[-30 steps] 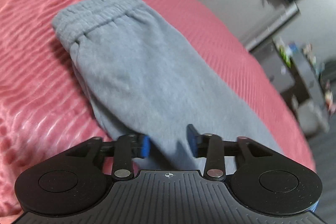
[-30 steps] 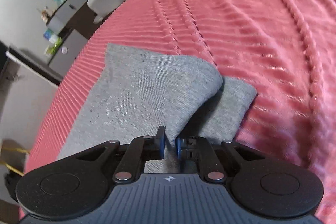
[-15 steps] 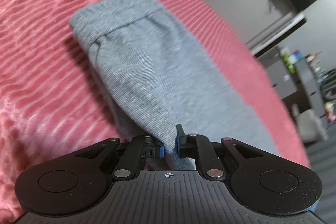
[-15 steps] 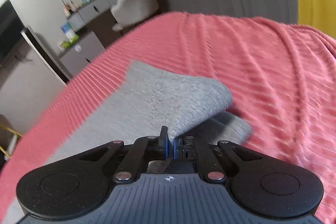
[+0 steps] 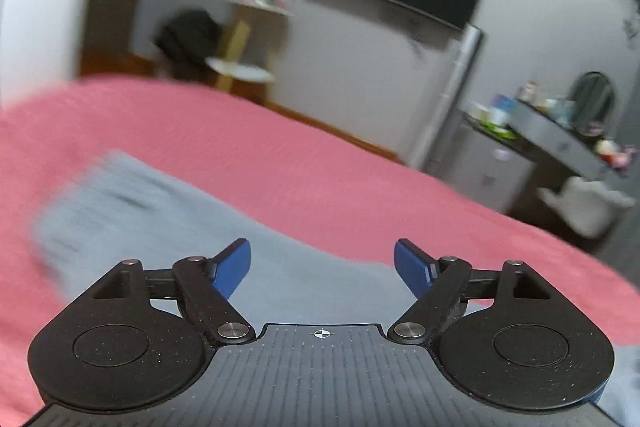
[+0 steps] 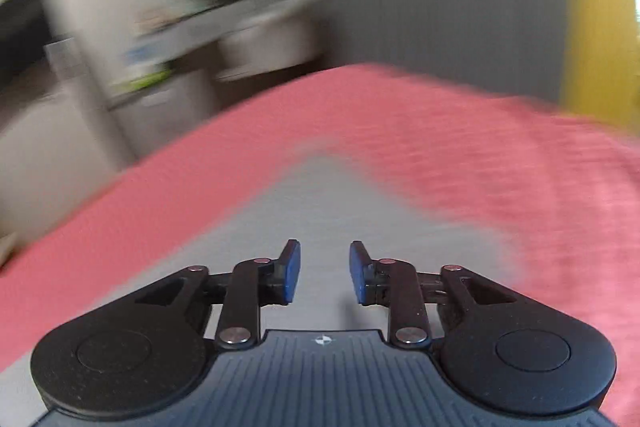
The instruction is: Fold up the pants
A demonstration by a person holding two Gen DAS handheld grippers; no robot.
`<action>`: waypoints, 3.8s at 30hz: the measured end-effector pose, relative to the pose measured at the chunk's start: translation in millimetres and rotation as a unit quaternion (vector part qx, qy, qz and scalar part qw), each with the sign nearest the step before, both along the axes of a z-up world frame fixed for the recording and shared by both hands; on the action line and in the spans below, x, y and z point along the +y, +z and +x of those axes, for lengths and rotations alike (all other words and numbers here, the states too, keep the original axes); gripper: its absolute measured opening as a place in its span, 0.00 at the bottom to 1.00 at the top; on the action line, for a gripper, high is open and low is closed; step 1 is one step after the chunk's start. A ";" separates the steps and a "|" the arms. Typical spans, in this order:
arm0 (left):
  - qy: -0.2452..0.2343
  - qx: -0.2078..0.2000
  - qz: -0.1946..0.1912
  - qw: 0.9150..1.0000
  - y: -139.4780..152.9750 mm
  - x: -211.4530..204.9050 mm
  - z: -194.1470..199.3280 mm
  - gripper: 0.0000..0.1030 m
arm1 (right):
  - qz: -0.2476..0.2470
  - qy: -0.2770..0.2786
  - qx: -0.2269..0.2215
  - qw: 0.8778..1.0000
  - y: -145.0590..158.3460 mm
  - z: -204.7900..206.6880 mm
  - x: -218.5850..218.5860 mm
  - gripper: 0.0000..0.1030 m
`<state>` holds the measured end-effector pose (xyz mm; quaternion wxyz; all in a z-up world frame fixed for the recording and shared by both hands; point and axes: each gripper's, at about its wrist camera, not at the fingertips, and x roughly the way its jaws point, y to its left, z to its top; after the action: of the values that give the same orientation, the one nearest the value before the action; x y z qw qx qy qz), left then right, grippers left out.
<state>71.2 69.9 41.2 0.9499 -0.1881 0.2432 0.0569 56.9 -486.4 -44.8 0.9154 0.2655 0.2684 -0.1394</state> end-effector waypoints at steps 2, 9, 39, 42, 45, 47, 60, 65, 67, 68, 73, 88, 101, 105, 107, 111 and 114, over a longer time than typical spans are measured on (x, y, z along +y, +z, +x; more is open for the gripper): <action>-0.026 0.014 -0.024 0.999 -22.1 -26.4 22.9 0.81 | 0.153 0.146 -0.009 0.977 -25.2 45.0 45.7 0.41; -0.018 0.077 0.066 0.995 -82.6 -56.6 68.2 0.83 | 0.371 0.248 0.037 0.894 -101.3 122.5 113.2 0.39; -0.063 0.157 0.065 0.984 -63.7 -80.9 4.5 0.90 | 0.302 -0.234 -0.011 0.924 -76.2 -133.4 -206.0 0.61; -0.049 0.178 0.107 0.977 -69.1 -86.4 4.1 0.90 | 0.277 -0.212 -0.008 0.937 -73.0 -116.7 -207.7 0.60; -0.025 0.186 0.084 0.979 -74.7 -75.7 1.5 0.91 | 0.286 -0.200 -0.001 0.937 -75.2 -106.3 -212.8 0.43; -0.019 0.186 0.083 0.979 -72.9 -74.6 -0.5 0.91 | 0.283 -0.193 -0.019 0.939 -72.9 -110.4 -210.7 0.12; -0.020 0.182 0.099 0.978 -74.3 -76.8 -1.7 0.93 | 0.253 -0.172 -0.022 0.952 -66.2 -95.6 -212.5 0.26; -0.021 0.184 0.100 0.978 -74.1 -77.1 -1.1 0.93 | 0.177 -0.164 0.004 0.970 -44.1 -90.3 -197.1 0.11; -0.021 0.183 0.096 0.978 -73.6 -76.4 -1.6 0.93 | 0.132 -0.149 0.007 0.980 -22.4 -83.8 -182.8 0.10; -0.021 0.181 0.093 0.979 -73.1 -75.7 -1.8 0.92 | 0.087 -0.128 0.009 0.988 -5.1 -76.7 -170.0 0.10; -0.023 0.176 0.075 0.981 -69.0 -73.2 -2.8 0.89 | -0.105 0.091 -0.034 0.990 74.3 -42.8 -45.8 0.10; -0.096 0.132 0.043 0.986 -61.9 -81.3 -14.4 0.89 | 0.070 0.346 0.079 0.932 4.7 -7.7 120.9 0.39; -0.292 0.161 -0.104 0.937 -64.1 -139.4 7.7 0.87 | 0.176 0.173 0.086 0.965 -23.9 -13.2 56.1 0.20; -0.316 0.190 -0.116 0.922 -76.7 -163.9 27.5 0.89 | 0.198 0.162 0.074 0.964 -26.7 -17.7 49.0 0.27; -0.320 0.192 -0.129 0.919 -77.7 -171.3 34.4 0.89 | 0.199 0.168 0.073 0.963 -26.2 -18.7 47.8 0.28; -0.317 0.225 -0.210 0.897 -93.8 -178.5 57.4 0.78 | 0.211 0.178 0.058 0.959 -31.4 -22.1 36.2 0.34; -0.305 0.241 -0.218 0.895 -100.8 -185.9 66.8 0.49 | 0.222 0.173 0.059 0.958 -34.6 -22.3 31.7 0.34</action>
<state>138.0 -116.0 -59.6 0.7681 -0.2878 0.5163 -0.2462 34.6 -454.7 -79.4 0.8262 0.4026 0.3880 0.0691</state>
